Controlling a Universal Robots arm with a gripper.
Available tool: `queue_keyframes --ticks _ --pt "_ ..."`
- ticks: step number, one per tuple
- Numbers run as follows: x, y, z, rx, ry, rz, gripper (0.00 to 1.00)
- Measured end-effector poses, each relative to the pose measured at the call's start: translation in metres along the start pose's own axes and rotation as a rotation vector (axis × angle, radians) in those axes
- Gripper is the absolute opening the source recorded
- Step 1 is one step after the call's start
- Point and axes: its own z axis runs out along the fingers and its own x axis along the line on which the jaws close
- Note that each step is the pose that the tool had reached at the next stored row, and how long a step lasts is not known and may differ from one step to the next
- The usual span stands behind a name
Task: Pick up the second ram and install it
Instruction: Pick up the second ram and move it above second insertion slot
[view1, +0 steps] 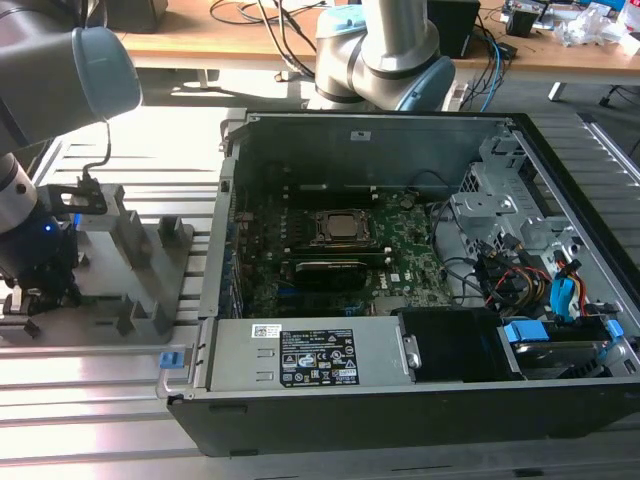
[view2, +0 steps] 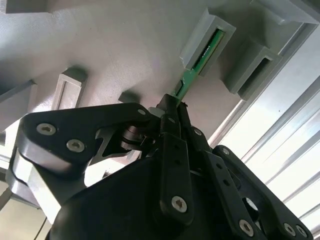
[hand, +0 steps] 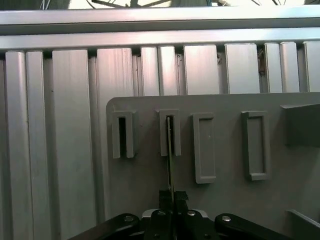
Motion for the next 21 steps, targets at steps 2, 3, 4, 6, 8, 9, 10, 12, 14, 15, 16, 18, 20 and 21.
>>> queue_keyframes --ticks 2,3,4,6,8,9,10,12,14,15,16,18,20,21 --pt "0.0000 0.0000 0.0000 -0.0001 0.0004 0.000 0.14" --pt "0.0000 0.0000 -0.0001 0.0000 0.0006 0.000 0.14" --pt "-0.0001 0.0000 -0.0005 0.0001 0.0005 0.000 0.14" --pt "-0.0003 0.0002 -0.0050 0.0000 0.0006 0.000 0.14" --pt "-0.0007 0.0005 -0.0134 0.0000 0.0006 0.000 0.14" --pt "-0.0010 0.0007 -0.0183 0.0000 0.0005 0.000 0.14" --pt "-0.0012 0.0008 -0.0225 0.0000 0.0005 0.000 0.14" --pt "-0.0015 0.0011 -0.0293 -0.0001 0.0006 0.000 0.14" --pt "-0.0017 0.0013 -0.0340 0.0000 0.0006 0.000 0.14" --pt "-0.0018 0.0014 -0.0363 0.0000 0.0005 0.000 0.14" --pt "-0.0020 0.0015 -0.0395 0.0000 0.0005 0.000 0.14" --pt "-0.0023 0.0017 -0.0457 0.0001 0.0005 0.000 0.14" --pt "-0.0025 0.0019 -0.0504 0.0000 0.0006 0.000 0.14" --pt "-0.0027 0.0020 -0.0534 0.0000 0.0006 0.000 0.14"
